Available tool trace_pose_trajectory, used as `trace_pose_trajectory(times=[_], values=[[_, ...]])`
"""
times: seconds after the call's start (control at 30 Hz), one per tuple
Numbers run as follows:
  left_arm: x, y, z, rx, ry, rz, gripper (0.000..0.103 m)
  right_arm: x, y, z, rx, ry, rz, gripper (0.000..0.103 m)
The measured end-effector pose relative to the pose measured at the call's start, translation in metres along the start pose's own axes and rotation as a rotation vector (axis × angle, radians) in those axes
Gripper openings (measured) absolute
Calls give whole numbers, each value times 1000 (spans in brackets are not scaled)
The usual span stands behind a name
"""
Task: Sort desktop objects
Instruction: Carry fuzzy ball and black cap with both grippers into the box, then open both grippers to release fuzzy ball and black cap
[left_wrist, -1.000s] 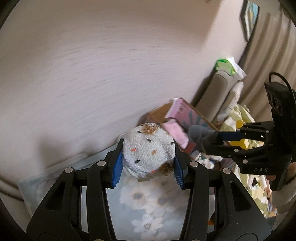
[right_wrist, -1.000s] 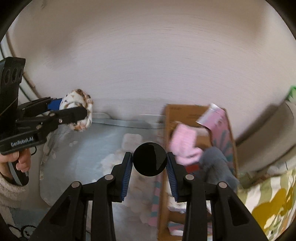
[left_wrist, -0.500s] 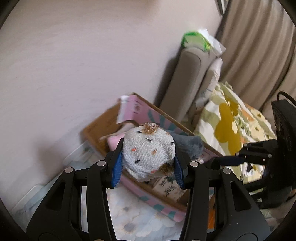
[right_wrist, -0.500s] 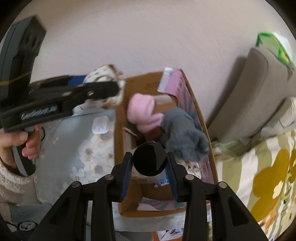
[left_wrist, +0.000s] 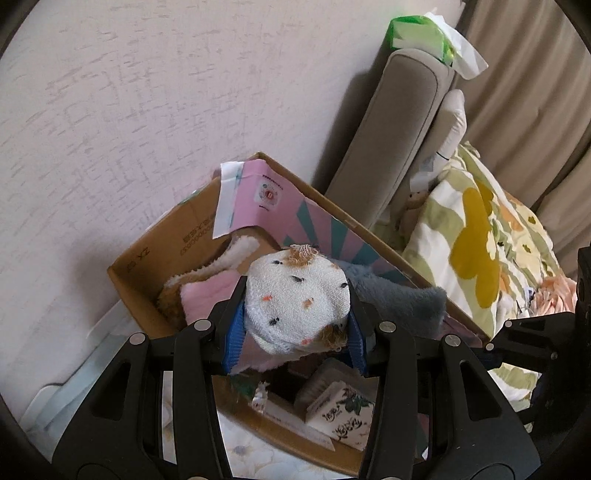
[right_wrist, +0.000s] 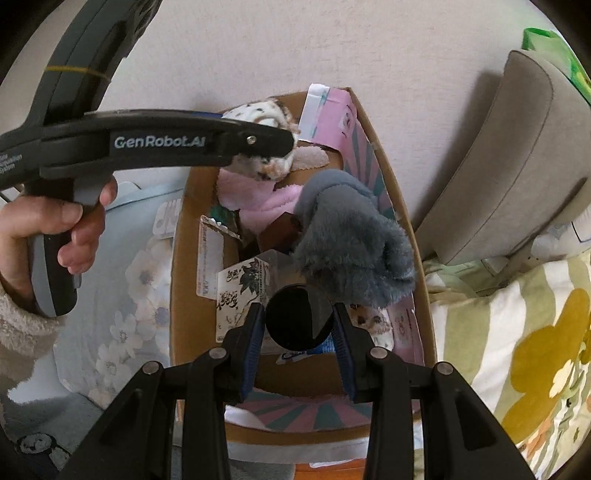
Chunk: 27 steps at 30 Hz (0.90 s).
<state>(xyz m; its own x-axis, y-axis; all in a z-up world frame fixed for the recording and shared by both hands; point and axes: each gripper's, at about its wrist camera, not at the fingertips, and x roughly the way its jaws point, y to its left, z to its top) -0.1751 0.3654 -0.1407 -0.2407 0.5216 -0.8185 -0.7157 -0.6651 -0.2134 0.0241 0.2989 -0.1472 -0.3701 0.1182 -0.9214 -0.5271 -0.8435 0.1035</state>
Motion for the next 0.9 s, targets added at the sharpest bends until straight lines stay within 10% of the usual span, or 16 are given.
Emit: trace_pose_trajectory(times=[0.43,0.53,0.6,0.9], values=[[2,-5,5,54,16,72,45,8,0,4,-19,19,11,44],[2,-4,7,28,23,87,64,8,4,5,-24,14,-5,67],[0,-4,8,20,18,97,102,7,6,6,-24,7,-22,70],[-26,-5,5,44,-32,121,102,-4,9,6,4,-27,-38,70]])
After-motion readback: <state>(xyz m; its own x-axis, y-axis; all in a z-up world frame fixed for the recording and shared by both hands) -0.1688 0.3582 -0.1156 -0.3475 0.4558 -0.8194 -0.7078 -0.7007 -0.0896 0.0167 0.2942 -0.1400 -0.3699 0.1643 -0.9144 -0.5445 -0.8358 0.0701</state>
